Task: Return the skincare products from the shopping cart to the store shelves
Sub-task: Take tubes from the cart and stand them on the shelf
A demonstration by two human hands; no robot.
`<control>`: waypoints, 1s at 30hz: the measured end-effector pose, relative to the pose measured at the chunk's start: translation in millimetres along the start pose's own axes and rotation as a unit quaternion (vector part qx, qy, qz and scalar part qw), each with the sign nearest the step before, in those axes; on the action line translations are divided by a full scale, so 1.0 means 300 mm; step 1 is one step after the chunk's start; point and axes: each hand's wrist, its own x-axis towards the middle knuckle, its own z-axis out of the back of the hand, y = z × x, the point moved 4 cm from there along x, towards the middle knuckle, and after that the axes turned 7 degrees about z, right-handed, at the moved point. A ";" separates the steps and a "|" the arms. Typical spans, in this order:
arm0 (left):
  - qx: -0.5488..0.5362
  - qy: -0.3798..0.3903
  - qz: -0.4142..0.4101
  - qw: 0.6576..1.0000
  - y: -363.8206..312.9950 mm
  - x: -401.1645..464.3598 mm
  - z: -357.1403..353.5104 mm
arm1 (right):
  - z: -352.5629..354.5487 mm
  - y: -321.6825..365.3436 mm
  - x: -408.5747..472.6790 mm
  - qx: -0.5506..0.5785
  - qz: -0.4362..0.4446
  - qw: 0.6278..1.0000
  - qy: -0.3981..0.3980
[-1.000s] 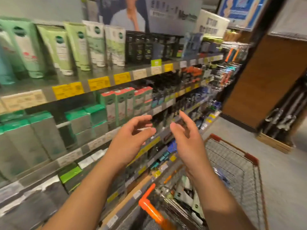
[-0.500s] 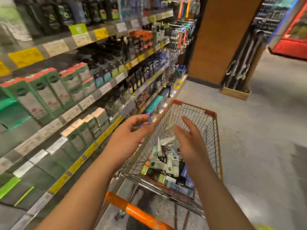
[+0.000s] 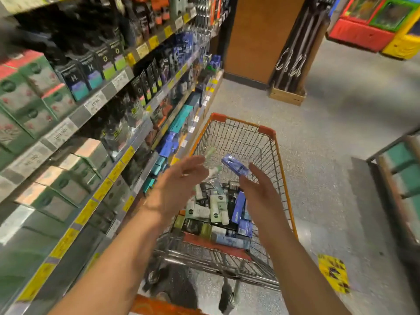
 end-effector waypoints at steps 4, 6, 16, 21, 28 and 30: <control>0.019 0.011 0.033 0.999 0.056 0.073 0.012 | -0.034 -0.054 0.047 -0.025 -0.031 0.999 0.016; 0.021 0.014 0.050 0.998 0.076 0.101 -0.002 | -0.040 -0.090 0.068 -0.039 -0.051 0.997 0.033; 0.044 0.008 0.144 0.989 0.202 0.336 -0.157 | -0.022 -0.382 0.328 -0.070 -0.127 0.985 0.089; 0.056 -0.025 0.191 0.980 0.329 0.483 -0.224 | -0.076 -0.607 0.541 -0.100 -0.161 0.977 0.101; 0.069 -0.072 0.256 0.962 0.492 0.726 -0.303 | -0.235 -0.934 0.773 -0.096 -0.169 0.975 0.111; 0.075 -0.071 0.268 0.958 0.535 0.772 -0.307 | -0.276 -1.011 0.826 -0.111 -0.152 0.976 0.107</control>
